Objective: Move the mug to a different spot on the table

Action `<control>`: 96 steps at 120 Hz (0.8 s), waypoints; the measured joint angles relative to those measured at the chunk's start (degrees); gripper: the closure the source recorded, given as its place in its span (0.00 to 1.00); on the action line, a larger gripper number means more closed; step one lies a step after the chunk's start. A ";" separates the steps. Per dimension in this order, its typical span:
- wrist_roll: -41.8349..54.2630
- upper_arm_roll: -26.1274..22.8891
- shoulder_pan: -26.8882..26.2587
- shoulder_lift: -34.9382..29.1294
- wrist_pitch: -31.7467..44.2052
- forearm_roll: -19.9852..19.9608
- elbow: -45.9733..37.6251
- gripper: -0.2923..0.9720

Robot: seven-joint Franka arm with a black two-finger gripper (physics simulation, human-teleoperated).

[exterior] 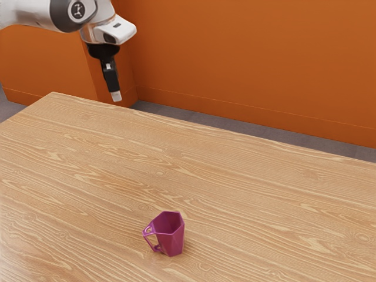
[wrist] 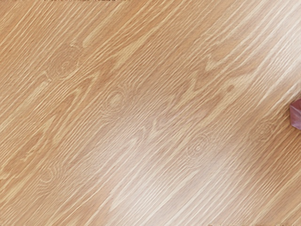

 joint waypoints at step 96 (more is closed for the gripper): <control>-2.45 -0.47 -5.54 -10.62 13.60 -10.70 -35.21 0.23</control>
